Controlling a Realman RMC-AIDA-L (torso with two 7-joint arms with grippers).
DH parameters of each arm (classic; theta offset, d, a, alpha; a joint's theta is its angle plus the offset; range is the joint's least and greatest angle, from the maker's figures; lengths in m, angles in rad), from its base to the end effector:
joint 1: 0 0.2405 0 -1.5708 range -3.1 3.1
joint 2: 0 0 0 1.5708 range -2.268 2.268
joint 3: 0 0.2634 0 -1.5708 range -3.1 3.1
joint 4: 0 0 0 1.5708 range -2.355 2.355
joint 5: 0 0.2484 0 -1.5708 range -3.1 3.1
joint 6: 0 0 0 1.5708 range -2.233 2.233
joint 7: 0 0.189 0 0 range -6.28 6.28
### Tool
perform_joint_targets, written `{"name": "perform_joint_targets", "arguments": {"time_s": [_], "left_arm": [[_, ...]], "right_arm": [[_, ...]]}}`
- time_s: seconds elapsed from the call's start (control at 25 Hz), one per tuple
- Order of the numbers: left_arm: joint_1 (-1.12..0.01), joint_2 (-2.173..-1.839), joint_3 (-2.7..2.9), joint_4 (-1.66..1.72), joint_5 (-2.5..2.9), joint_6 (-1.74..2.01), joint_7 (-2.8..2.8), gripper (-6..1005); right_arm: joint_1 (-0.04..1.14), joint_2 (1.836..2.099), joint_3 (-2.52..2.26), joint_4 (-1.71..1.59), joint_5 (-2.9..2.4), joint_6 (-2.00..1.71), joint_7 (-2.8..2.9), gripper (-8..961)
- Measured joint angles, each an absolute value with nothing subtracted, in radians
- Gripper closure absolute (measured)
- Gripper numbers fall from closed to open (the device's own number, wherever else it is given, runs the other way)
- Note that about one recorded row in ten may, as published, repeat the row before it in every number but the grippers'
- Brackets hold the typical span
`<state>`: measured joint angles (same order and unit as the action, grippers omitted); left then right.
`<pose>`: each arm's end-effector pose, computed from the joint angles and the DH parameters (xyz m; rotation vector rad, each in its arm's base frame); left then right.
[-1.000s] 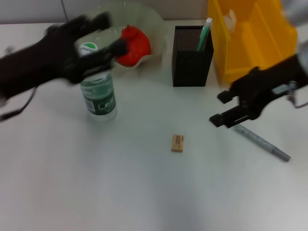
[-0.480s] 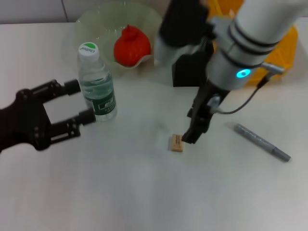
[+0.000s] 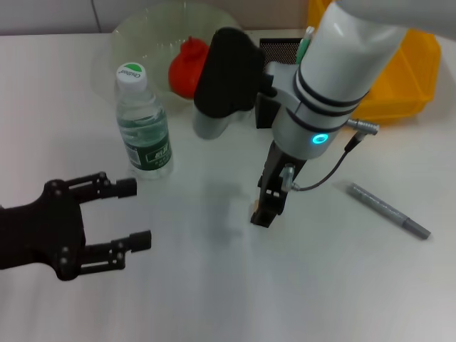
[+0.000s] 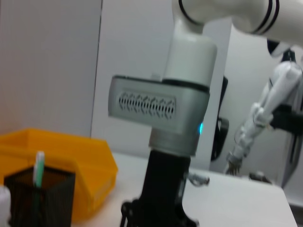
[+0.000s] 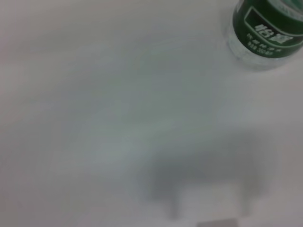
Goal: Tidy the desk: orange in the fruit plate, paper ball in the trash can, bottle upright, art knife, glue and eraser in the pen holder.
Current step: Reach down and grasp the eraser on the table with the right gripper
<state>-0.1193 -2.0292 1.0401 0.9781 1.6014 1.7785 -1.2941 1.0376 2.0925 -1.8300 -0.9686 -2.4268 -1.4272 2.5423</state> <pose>-0.2821 0.2762 0.0045 -2.7729 -0.3579 -0.8735 0.1013 0.3893 -0.1619 -2.8765 0.3117 -0.8838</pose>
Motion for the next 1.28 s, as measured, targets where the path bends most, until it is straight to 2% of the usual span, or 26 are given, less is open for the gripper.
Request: {"name": "perform_joint_targets", "arguments": {"time_s": [0.6,1.28], "left_arm": [[-0.136,-2.046,0.99,0.952,1.662,1.767,-1.301,242],[-0.138,-2.051,0.988,0.937,1.663,1.754,-1.296,242]], "right_arm": [[1.03,2.092,-1.931,-0.91,-2.418,-1.304,2.566,347],[1.025,2.092,-1.96,-0.882,-2.371,-1.285,2.553,407]]}}
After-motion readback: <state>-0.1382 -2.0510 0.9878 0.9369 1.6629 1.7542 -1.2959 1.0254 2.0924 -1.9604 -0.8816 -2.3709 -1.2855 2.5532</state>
